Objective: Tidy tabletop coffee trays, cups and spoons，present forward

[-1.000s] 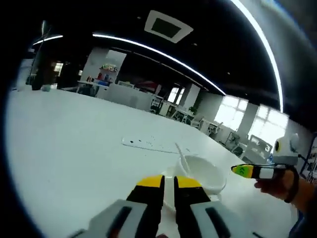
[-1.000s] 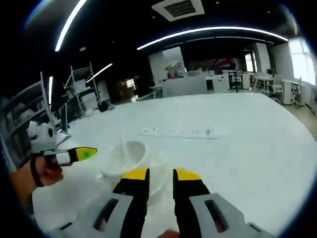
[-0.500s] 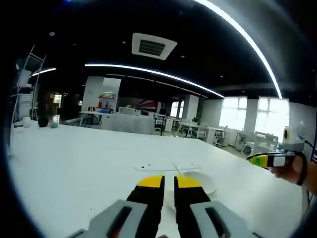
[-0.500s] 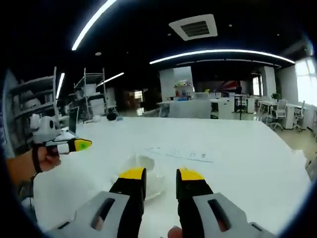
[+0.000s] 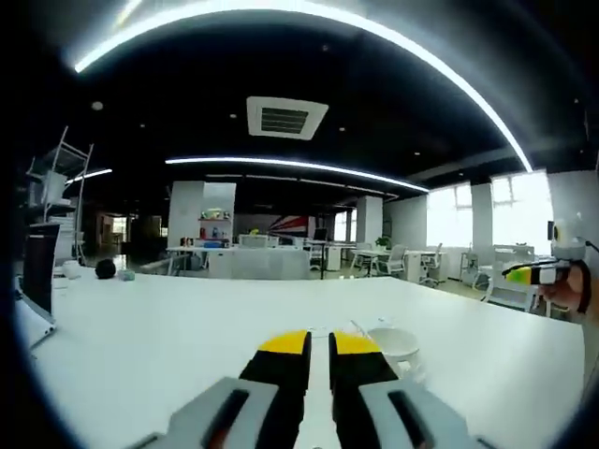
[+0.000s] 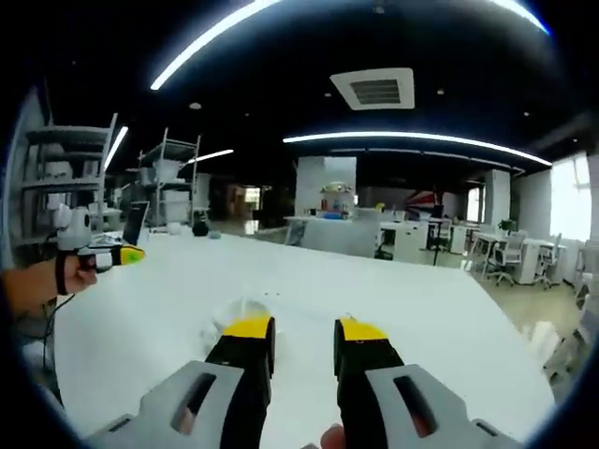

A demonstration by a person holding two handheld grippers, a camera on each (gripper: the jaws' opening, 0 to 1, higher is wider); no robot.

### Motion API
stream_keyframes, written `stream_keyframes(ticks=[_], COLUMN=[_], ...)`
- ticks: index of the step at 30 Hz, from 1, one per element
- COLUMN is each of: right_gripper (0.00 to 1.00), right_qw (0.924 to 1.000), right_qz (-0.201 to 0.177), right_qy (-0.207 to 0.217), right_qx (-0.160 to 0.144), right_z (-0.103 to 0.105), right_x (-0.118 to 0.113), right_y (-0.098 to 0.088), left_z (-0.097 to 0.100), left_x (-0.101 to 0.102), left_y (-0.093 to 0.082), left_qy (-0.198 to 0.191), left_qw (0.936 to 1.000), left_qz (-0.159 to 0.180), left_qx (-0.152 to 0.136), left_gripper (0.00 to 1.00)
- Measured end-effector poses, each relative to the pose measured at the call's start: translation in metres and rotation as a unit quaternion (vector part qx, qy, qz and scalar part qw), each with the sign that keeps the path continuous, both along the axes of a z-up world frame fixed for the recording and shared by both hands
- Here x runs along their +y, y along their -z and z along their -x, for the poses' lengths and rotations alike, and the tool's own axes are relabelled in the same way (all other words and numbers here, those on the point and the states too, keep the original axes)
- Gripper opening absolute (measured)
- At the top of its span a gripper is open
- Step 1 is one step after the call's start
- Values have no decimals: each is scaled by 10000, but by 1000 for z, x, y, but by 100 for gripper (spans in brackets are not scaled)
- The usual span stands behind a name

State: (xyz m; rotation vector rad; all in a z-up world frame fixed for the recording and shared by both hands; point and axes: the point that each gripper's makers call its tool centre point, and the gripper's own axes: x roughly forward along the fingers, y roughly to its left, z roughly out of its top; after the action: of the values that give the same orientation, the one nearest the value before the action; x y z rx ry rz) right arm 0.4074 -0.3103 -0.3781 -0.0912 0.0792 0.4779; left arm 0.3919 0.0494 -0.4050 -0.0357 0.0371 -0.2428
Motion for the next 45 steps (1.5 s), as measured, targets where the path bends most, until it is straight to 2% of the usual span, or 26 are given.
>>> stream_keyframes(ticks=[3,6,10,13,16,21,23,24,29,32,35,40,41,45], right_gripper=[27,27,30,30,30,30,30,30,30,30,30,32,33,36], right_qw=[9999,9995,9989,9986,9979,9965,9960,9954,9957,9951,9946,9938,9938,9944], right_qz=[-5,15,123,-95,-98,17,99,117,-102,-252,-318,-78,-102,-108], right_qy=[62,165,282,328,422,565,616,686,719,798,866,990,998,947], right_qx=[-110,-252,-347,-406,-473,-617,-637,-654,-580,-533,-480,-507,-486,-455], right_z=[11,20,31,42,55,78,86,92,109,117,122,133,135,137], right_x=[-11,-27,-40,-50,-62,-74,-77,-80,-83,-86,-87,-85,-85,-80], right_y=[-6,-11,-11,-14,-14,-11,-5,0,21,34,43,54,56,60], left_z=[8,17,28,39,60,78,100,105,129,136,139,140,142,143], left_x=[9,21,32,44,49,58,60,63,81,90,103,112,113,118], left_y=[-4,-12,-16,-18,-15,-8,-11,-8,8,19,31,48,52,60], left_qy=[-22,-89,-146,-259,-309,-322,-384,-454,-668,-799,-1045,-1062,-1076,-1142], left_qw=[9999,9993,9988,9979,9978,9976,9970,9966,9956,9948,9929,9924,9917,9910], left_qz=[8,115,31,89,90,94,192,315,184,166,141,340,512,521], left_qx=[-107,-349,-474,-594,-588,-598,-647,-611,-637,-614,-558,-516,-487,-475], left_gripper=[10,10,10,9,9,10,10,10,11,16,16,19,19,21])
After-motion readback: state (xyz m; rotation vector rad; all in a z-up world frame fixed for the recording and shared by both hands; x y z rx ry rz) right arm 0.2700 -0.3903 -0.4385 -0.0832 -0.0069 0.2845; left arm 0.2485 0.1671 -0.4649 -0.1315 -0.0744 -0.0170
